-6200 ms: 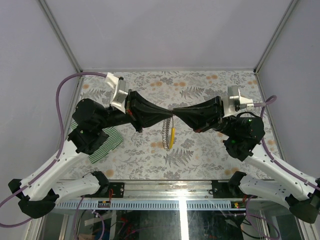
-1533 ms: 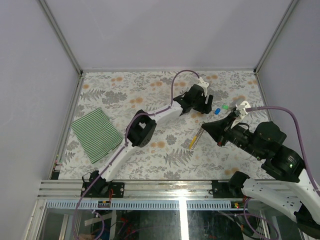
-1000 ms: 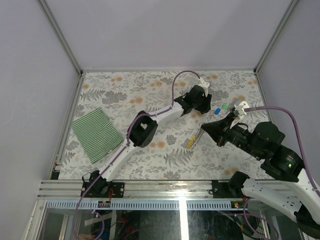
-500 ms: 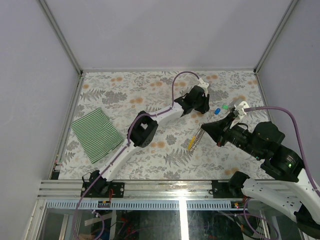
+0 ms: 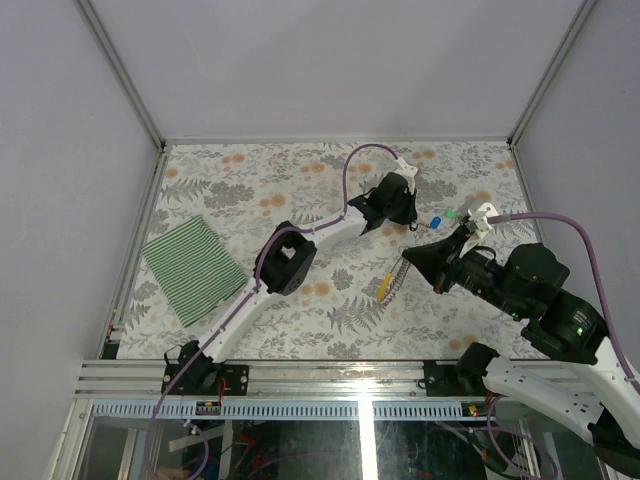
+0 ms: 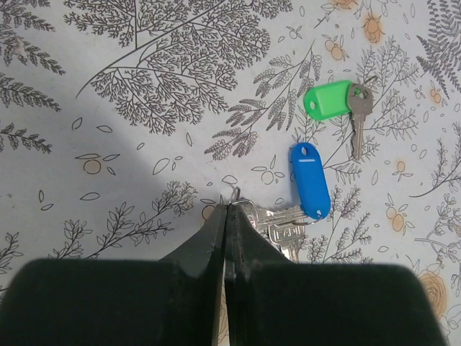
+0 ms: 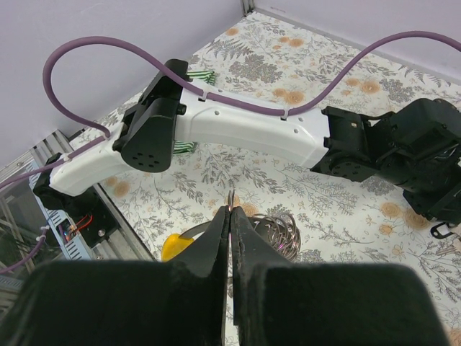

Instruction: Put the keys on the keyring

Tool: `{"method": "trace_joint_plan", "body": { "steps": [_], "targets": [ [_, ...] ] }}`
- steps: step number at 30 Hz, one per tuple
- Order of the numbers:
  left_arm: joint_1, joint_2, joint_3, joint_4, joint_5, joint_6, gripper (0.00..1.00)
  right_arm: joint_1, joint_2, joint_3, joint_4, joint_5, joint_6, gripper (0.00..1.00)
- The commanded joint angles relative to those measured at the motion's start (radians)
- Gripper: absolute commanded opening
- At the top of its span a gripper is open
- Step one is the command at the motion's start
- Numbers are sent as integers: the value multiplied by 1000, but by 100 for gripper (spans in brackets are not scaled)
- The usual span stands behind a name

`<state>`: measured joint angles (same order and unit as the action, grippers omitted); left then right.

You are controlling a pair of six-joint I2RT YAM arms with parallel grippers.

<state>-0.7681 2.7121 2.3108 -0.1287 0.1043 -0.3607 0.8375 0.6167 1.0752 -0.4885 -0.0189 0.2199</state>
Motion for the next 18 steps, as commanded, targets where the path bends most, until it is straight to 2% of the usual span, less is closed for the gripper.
{"method": "trace_joint_plan", "body": {
  "steps": [1, 7, 11, 18],
  "targets": [
    [-2, -45, -94, 45, 23, 40, 0, -2, -15, 10, 49, 11, -5, 0],
    [-1, -175, -251, 94, 80, 110, 0, -2, -21, 15, 43, 0, -7, 0],
    [1, -303, -368, 131, 138, 187, 0, -2, -30, 13, 63, -71, -30, 0],
    [8, -622, -726, 330, 261, 272, 0, -2, -47, 2, 111, -138, -83, 0]
  ]
}}
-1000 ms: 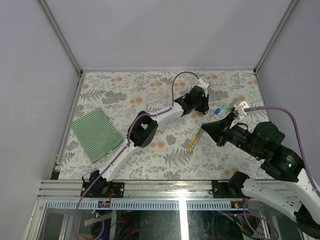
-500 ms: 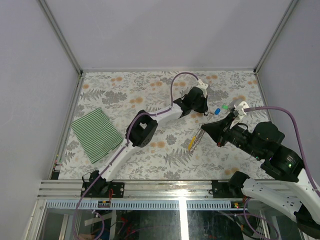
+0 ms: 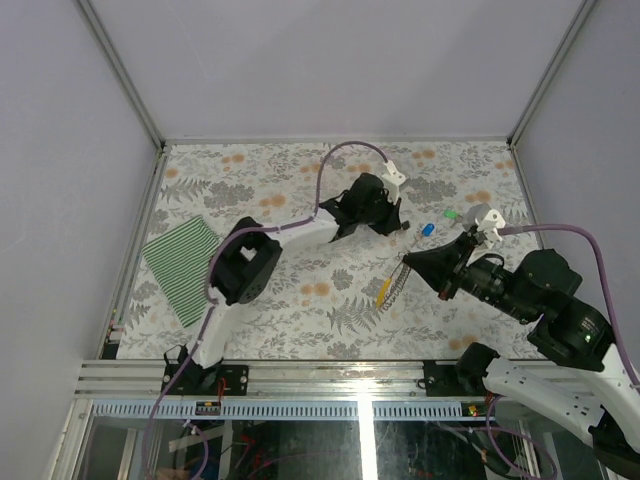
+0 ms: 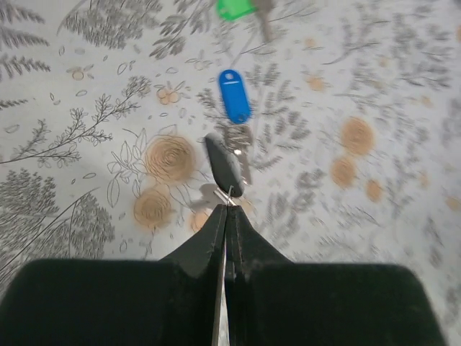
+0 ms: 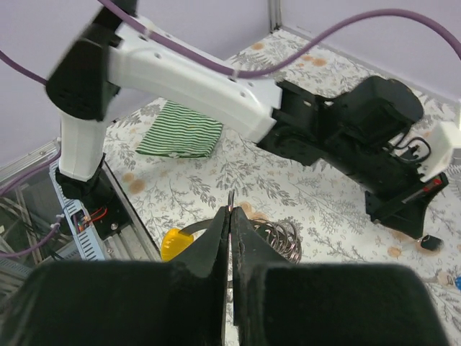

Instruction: Put the keys on the keyring

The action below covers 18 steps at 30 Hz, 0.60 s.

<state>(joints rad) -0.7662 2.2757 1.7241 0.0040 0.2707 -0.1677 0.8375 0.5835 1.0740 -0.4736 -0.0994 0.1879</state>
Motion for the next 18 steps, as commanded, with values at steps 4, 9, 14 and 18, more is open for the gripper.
{"method": "trace_joint_plan", "body": {
  "steps": [4, 9, 14, 18],
  "targets": [
    [12, -367, -309, 243, 166, 131, 0, -2, -26, -16, 126, -84, -102, 0],
    [12, -606, -450, 153, 180, 194, 0, -2, 27, 39, 39, -183, -165, 0],
    [11, -828, -590, 76, 38, 226, 0, -2, 92, 56, 42, -312, -167, 0],
    [11, -978, -655, 6, -28, 248, 0, -2, 130, 48, 107, -382, -134, 0]
  ]
}}
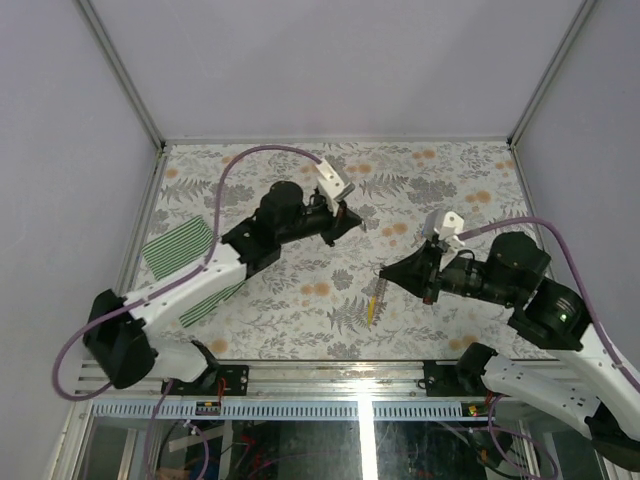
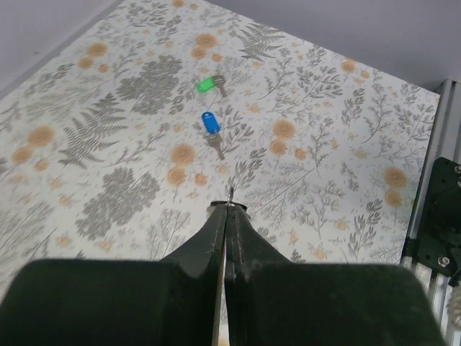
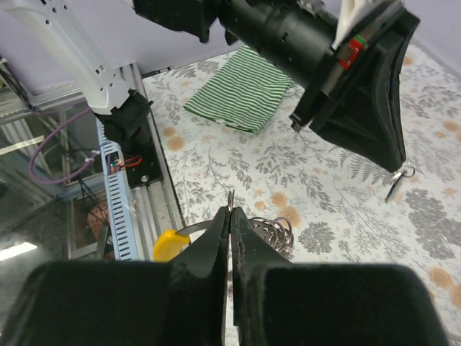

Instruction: Put the keys on the keyring

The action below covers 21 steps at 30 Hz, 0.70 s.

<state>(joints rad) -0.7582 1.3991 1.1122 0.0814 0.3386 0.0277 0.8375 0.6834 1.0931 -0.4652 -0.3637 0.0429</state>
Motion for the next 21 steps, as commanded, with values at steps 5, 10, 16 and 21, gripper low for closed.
{"method": "trace_joint_plan", "body": {
  "steps": [5, 10, 16, 21],
  "targets": [
    [3, -278, -63, -173, -97, 86, 0, -2, 62, 7, 195, -205, 34, 0],
    [2, -425, -66, -247, -103, 78, 0, -2, 71, -96, 459, -349, 119, 0],
    [3, -573, -76, -291, -48, 82, 0, -2, 136, -157, 831, -500, 251, 0],
    [3, -643, -50, -337, -11, 85, 0, -2, 224, -179, 1119, -606, 419, 0]
  ]
}}
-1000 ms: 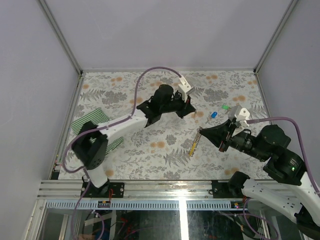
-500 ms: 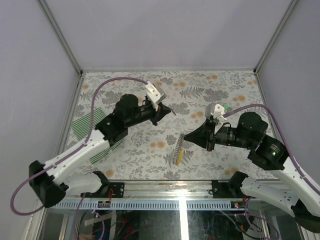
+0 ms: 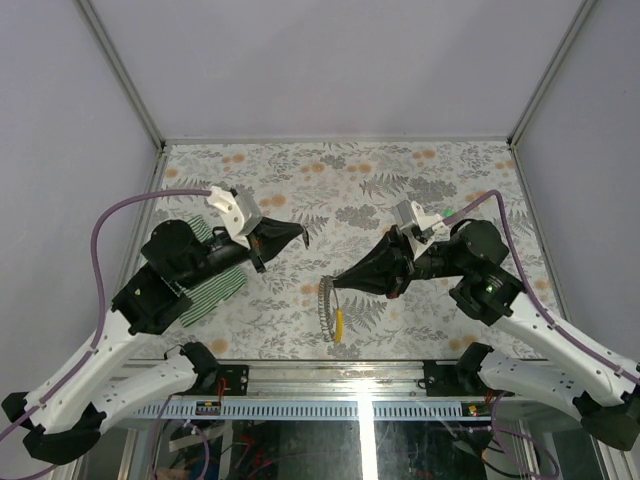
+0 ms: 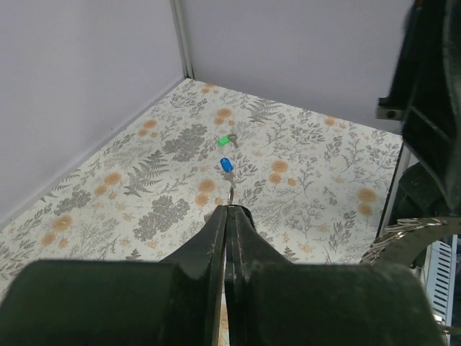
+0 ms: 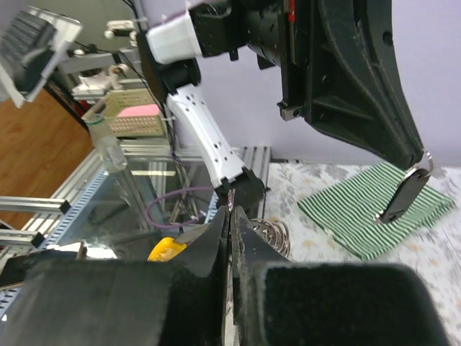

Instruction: Put the keys on the keyring

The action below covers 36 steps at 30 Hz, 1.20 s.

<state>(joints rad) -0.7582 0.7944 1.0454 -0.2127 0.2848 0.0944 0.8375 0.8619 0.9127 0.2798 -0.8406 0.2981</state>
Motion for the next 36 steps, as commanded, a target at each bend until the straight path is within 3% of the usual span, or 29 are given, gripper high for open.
{"method": "trace_joint_plan", "body": {
  "steps": [1, 6, 10, 24, 36],
  "targets": [
    [3, -45, 24, -51, 58, 20, 0, -2, 66, 0, 422, -141, 190, 0],
    [3, -69, 48, -64, 145, 12, 0, -2, 145, 2, 615, -186, 304, 0],
    [3, -83, 59, -71, 187, 13, 0, -2, 179, 18, 634, -175, 317, 0],
    [3, -66, 99, -101, 320, 35, 0, -2, 182, 80, 309, 21, 225, 0],
    [3, -44, 120, -132, 403, 59, 0, -2, 187, 100, 280, 31, 239, 0]
  ]
}}
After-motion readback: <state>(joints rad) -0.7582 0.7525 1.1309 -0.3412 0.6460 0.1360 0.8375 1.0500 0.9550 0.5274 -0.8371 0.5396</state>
